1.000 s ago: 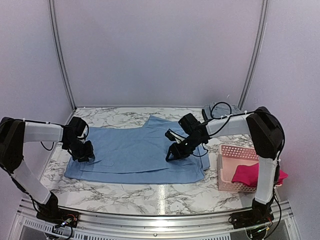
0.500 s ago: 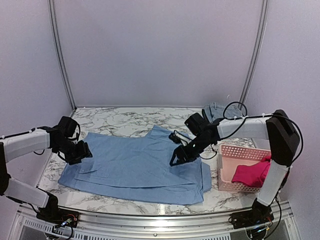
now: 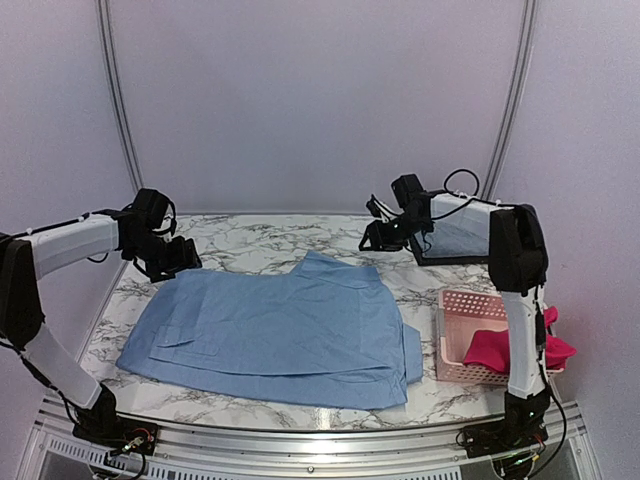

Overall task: Fold and stack the mixed laundry pile
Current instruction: Move the 1/3-folded shirt to the center of the board, then fold the 1/3-folded shirt at the center of the board.

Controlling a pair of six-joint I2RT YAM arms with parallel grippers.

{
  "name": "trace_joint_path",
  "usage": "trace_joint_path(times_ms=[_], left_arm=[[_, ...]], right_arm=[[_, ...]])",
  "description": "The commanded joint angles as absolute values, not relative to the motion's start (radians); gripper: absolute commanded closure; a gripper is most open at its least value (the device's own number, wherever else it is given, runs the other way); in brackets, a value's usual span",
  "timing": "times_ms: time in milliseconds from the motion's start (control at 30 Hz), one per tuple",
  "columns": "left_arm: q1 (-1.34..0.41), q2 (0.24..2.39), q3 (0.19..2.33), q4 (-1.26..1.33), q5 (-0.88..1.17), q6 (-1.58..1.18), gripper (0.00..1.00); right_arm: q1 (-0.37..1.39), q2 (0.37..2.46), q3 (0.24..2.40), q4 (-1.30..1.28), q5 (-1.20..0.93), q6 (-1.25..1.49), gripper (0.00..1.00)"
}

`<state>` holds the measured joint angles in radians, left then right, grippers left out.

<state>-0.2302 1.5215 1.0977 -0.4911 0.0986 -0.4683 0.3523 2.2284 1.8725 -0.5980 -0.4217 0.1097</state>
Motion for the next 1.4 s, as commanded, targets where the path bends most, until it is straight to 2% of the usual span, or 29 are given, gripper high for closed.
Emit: trace_joint_path(times_ms=[0, 133, 367, 433, 533, 600, 700, 733, 933, 1133, 1367], left_arm=[[-0.229, 1.575, 1.149, -0.490, 0.092, -0.429, 0.20], [-0.229, 1.606, 1.165, -0.486, 0.097, -0.433, 0.20], [-0.226, 1.645, 1.184, -0.482, 0.082, -0.427, 0.20], [-0.224, 1.662, 1.193, -0.482, 0.081, -0.425, 0.20], [-0.221, 1.685, 1.212, -0.482, 0.078, -0.423, 0.20], [-0.218, 1.696, 1.227, -0.480, 0.079, -0.422, 0.19], [-0.217, 1.721, 1.245, -0.480, 0.083, -0.411, 0.20], [-0.216, 1.726, 1.248, -0.480, 0.086, -0.408, 0.20], [-0.197, 1.743, 1.255, -0.480, 0.037, -0.394, 0.19], [-0.084, 1.834, 1.347, -0.483, 0.005, -0.392, 0.19], [-0.044, 1.971, 1.480, -0.482, 0.053, -0.252, 0.23]], right_arm=[[0.350, 2.325, 1.977, -0.650, -0.438, 0.070, 0.50], [0.350, 2.403, 2.045, -0.723, -0.432, 0.024, 0.52], [0.364, 2.413, 1.979, -0.765, -0.515, -0.041, 0.50], [0.373, 2.429, 1.985, -0.789, -0.534, -0.054, 0.53], [0.380, 2.449, 2.002, -0.822, -0.565, -0.062, 0.63], [0.388, 2.442, 2.004, -0.829, -0.587, -0.070, 0.74], [0.388, 2.409, 2.005, -0.789, -0.607, -0.054, 0.97], [0.388, 2.392, 2.012, -0.772, -0.605, -0.046, 1.00], [0.390, 2.326, 2.060, -0.706, -0.604, -0.022, 1.00], [0.391, 2.285, 2.046, -0.696, -0.523, -0.024, 1.00], [0.378, 2.367, 2.125, -0.694, -0.361, -0.022, 1.00]])
